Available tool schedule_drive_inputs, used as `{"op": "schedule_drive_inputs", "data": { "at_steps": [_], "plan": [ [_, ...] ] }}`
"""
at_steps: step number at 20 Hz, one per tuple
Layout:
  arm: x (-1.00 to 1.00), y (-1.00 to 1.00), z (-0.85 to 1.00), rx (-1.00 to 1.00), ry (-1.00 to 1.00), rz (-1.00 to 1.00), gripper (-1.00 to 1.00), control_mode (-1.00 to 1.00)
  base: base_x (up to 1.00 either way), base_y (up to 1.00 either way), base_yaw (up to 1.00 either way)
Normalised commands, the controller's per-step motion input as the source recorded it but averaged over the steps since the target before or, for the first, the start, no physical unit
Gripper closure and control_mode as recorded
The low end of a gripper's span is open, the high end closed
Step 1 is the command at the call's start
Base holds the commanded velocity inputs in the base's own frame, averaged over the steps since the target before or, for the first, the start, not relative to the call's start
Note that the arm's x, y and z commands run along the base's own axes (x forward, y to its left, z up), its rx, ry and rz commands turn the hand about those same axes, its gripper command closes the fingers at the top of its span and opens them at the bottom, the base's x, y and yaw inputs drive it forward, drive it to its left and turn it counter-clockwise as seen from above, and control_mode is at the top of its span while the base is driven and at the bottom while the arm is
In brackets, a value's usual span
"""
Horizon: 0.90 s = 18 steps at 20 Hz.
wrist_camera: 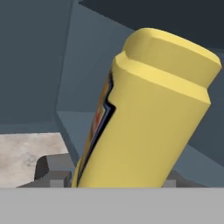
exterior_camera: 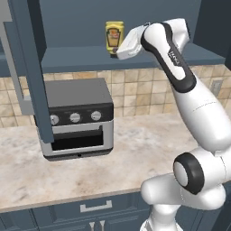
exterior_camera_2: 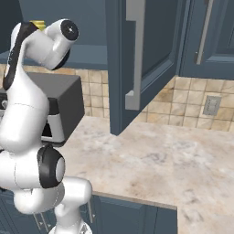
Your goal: Move the mustard and ketchup from the cabinet to the dining counter.
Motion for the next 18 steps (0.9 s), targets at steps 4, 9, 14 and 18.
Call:
{"op": "schedule_drive_inputs", "data": {
  "at_steps": [4,9,14,18],
  "plan": [
    [-0.64,0.24,0.02,0.00,-0.01,0.00,1.00,-1.00,0.00,0.00,0.00],
    [-0.66,0.15,0.03,0.00,0.00,0.00,1.00,-1.00,0.00,0.00,0.00],
    [-0.64,0.12,0.00,0.00,0.00,0.00,1.00,-1.00,0.00,0.00,0.00],
    [-0.61,0.03,0.00,0.00,0.00,-0.03,1.00,-1.00,0.00,0.00,0.00]
  ]
}}
